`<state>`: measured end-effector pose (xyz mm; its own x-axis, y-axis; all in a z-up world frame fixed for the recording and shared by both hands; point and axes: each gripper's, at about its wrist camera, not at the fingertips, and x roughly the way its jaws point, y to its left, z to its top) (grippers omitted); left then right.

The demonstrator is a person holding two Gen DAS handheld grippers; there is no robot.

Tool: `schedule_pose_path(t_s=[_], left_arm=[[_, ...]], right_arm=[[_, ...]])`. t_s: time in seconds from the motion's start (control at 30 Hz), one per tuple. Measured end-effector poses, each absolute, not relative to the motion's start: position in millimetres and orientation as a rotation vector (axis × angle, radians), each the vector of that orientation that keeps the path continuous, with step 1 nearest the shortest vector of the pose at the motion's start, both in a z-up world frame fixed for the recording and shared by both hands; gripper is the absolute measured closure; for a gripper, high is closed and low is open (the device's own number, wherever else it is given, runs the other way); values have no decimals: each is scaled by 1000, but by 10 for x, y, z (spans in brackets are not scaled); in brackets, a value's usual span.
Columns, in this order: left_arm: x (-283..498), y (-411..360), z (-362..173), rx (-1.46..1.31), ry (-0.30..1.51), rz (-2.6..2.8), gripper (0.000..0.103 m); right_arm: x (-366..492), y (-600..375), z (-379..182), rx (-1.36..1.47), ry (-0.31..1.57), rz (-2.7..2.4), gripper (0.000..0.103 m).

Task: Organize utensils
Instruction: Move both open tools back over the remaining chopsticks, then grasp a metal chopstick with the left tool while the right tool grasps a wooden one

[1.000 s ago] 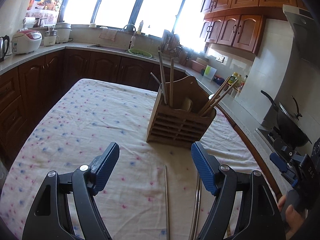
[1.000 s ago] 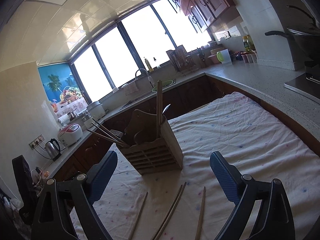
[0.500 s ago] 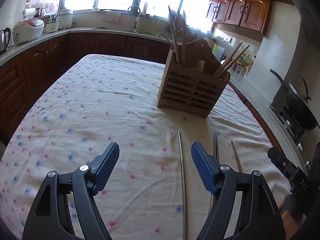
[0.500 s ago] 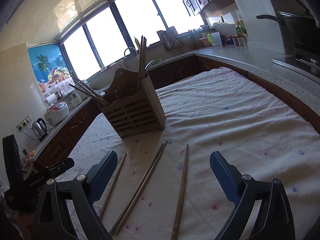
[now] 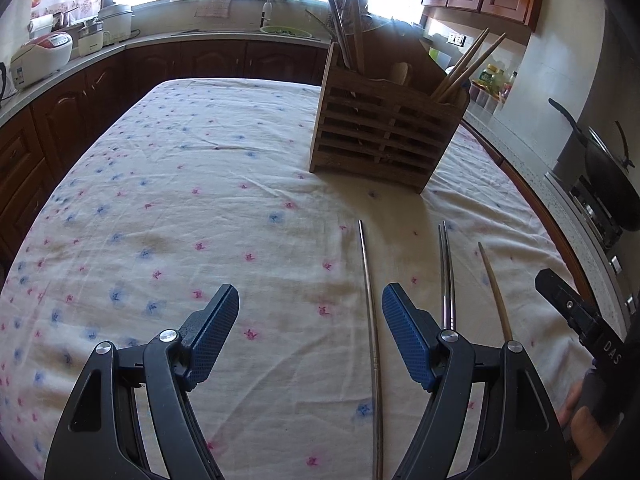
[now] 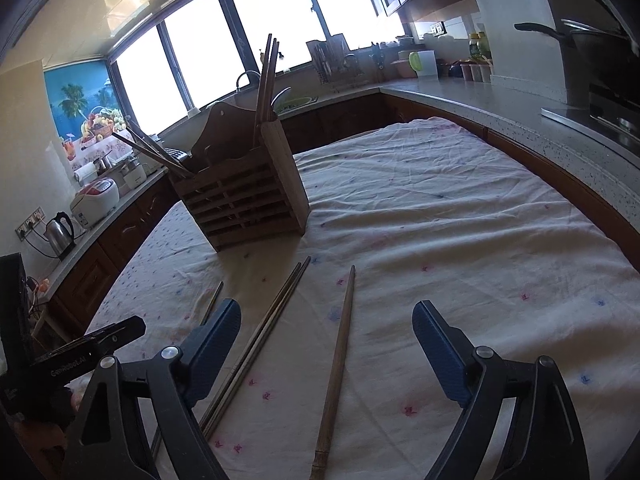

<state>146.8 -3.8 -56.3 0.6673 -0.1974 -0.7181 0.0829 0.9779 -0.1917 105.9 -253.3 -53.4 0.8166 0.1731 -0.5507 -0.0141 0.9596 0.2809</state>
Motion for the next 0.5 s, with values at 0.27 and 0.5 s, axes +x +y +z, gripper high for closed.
schedule_pose_path(t_s=[0.27,0.5], left_arm=[[1771,-256,-603,-90,896,-216,34],[2073,-474,-755,-48,972,-265,56]], right_arm=[[1358,-2510,-585,222,710,90,41],[1701,-2470,-730,164,812,82,58]])
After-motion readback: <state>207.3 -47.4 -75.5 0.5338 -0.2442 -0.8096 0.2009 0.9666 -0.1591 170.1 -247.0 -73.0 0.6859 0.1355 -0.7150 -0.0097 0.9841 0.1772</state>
